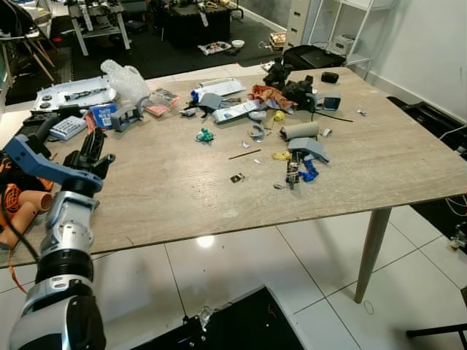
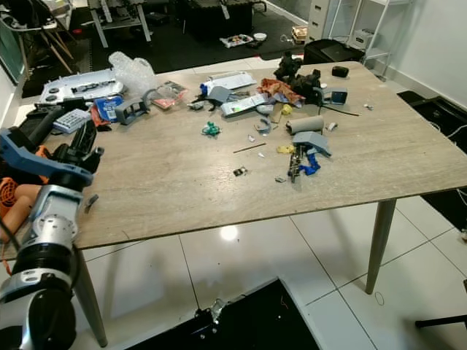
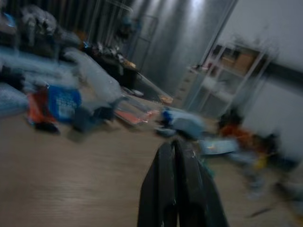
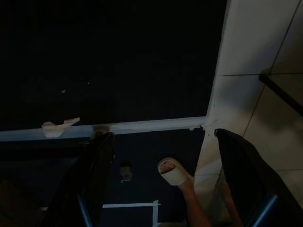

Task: Picking trash to rubbish bin

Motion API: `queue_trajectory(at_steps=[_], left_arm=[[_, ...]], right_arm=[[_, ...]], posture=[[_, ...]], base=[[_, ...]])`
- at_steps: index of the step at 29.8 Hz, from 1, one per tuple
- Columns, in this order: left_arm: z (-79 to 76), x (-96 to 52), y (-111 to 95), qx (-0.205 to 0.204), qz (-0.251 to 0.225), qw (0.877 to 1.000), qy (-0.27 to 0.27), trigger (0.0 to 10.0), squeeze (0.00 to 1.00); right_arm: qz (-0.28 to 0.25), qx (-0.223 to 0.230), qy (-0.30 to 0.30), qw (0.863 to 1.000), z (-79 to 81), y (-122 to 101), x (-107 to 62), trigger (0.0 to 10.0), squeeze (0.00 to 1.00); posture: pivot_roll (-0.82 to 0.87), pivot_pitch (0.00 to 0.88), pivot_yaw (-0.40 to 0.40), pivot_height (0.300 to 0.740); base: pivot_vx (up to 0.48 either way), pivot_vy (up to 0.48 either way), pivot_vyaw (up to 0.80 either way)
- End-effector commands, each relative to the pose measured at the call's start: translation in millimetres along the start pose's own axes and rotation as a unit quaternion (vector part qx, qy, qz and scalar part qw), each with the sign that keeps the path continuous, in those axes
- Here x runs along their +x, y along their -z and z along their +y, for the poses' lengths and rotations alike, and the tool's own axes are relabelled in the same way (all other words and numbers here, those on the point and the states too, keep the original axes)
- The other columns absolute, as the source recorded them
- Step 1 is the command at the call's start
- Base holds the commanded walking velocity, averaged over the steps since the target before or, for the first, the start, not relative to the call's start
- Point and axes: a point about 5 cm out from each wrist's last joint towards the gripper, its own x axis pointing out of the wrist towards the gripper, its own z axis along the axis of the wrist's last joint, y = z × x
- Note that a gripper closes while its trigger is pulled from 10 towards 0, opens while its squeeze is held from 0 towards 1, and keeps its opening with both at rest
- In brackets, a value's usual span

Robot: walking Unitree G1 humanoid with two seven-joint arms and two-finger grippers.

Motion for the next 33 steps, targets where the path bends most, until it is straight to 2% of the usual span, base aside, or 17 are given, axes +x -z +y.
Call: queue_trajectory(at_steps=[1, 2, 3, 7, 8, 9, 11, 13, 14, 18, 20, 21, 22, 24, 27, 28, 33], left_arm=[[-3.7, -7.7, 14, 0.123, 0.072, 0.989, 0.029, 10.0, 0.70], [-7.3, -12.4, 24, 0.189, 0.109, 0.975, 0.051, 10.0, 1.00], [-9.8, -20.3, 37, 0.234, 0.147, 0.958, 0.079, 10.0, 1.00], [-6.0, -26.3, 45, 0.253, 0.167, 0.949, 0.080, 10.0, 1.00], [-3.5, -29.5, 49, 0.272, 0.182, 0.942, 0.079, 10.0, 1.00], [-3.5, -29.5, 49, 0.272, 0.182, 0.942, 0.079, 10.0, 1.00], [3.1, -35.4, 55, 0.305, 0.203, 0.928, 0.059, 10.0, 1.00], [5.4, -36.7, 55, 0.313, 0.205, 0.926, 0.048, 10.0, 1.00], [11.0, -38.0, 53, 0.319, 0.195, 0.927, 0.017, 10.0, 1.00], [15.5, -39.0, 50, 0.314, 0.188, 0.931, -0.003, 10.0, 1.00], [26.9, -44.4, 47, 0.305, 0.201, 0.931, -0.029, 10.0, 1.00], [26.9, -44.4, 47, 0.305, 0.201, 0.931, -0.029, 10.0, 1.00], [35.8, -48.4, 45, 0.286, 0.203, 0.935, -0.056, 10.0, 1.00], [42.4, -51.6, 43, 0.254, 0.201, 0.943, -0.080, 10.0, 1.00], [44.1, -52.6, 43, 0.242, 0.202, 0.945, -0.086, 10.0, 1.00], [49.7, -58.7, 46, 0.213, 0.211, 0.949, -0.101, 10.0, 0.00], [54.7, -65.9, 50, 0.186, 0.214, 0.951, -0.121, 10.0, 0.00]], right_arm=[[0.010, -0.003, -0.021, 1.000, 13.0, 6, 0.2, 10.0, 0.00], [0.010, -0.003, -0.022, 1.000, 13.3, 6, 0.2, 10.0, 0.00], [0.010, -0.002, -0.022, 1.000, 13.6, 5, 0.3, 10.0, 0.00], [0.010, -0.002, -0.022, 1.000, 14.1, 5, 0.3, 10.0, 0.00], [0.010, -0.002, -0.023, 1.000, 14.2, 5, 0.3, 10.0, 0.00], [0.010, -0.002, -0.023, 1.000, 14.2, 5, 0.3, 10.0, 0.00], [0.011, -0.002, -0.023, 1.000, 14.6, 5, 0.3, 10.0, 0.00], [0.011, -0.002, -0.023, 1.000, 14.7, 6, 0.3, 10.0, 0.00], [0.011, -0.002, -0.023, 1.000, 14.6, 6, 0.3, 10.0, 0.00], [0.011, -0.002, -0.023, 1.000, 14.1, 6, 0.3, 10.0, 0.00], [0.011, -0.002, -0.022, 1.000, 13.4, 6, 0.2, 10.0, 0.00], [0.011, -0.002, -0.022, 1.000, 13.4, 6, 0.2, 10.0, 0.00], [0.011, -0.002, -0.021, 1.000, 13.3, 6, 0.2, 10.0, 0.00], [0.011, -0.002, -0.022, 1.000, 13.2, 6, 0.2, 10.0, 0.00], [0.011, -0.002, -0.022, 1.000, 13.2, 6, 0.2, 10.0, 0.00], [0.012, -0.003, -0.022, 1.000, 13.0, 6, 0.2, 10.0, 0.00], [0.013, -0.003, -0.021, 1.000, 12.4, 7, 0.0, 10.0, 0.00]], posture=[[-0.22, 0.242, 0.079, 0.740], [-0.22, 0.242, 0.079, 0.740], [-0.22, 0.242, 0.079, 0.740], [-0.22, 0.241, 0.081, 0.740], [-0.22, 0.243, 0.082, 0.740], [-0.22, 0.243, 0.082, 0.740], [-0.22, 0.243, 0.082, 0.740], [-0.22, 0.243, 0.082, 0.740], [-0.22, 0.246, 0.078, 0.740], [-0.22, 0.246, 0.078, 0.740], [-0.22, 0.246, 0.078, 0.740], [-0.22, 0.246, 0.078, 0.740], [-0.22, 0.246, 0.078, 0.740], [-0.22, 0.246, 0.077, 0.740], [-0.22, 0.246, 0.077, 0.740], [-0.22, 0.249, 0.076, 0.740], [-0.22, 0.250, 0.074, 0.740]], base=[[0.000, 0.000, 0.00], [0.000, 0.000, 0.00], [0.000, 0.000, 0.00], [0.000, 0.000, 0.00], [0.000, 0.000, 0.00], [0.000, 0.000, 0.00], [0.000, 0.000, 0.00], [0.000, 0.000, 0.00], [0.000, 0.000, 0.00], [0.000, 0.000, 0.00], [0.000, 0.000, 0.00], [0.000, 0.000, 0.00], [0.000, 0.000, 0.00], [0.000, 0.000, 0.00], [0.000, 0.000, 0.00], [0.000, 0.000, 0.00], [0.000, 0.000, 0.00]])
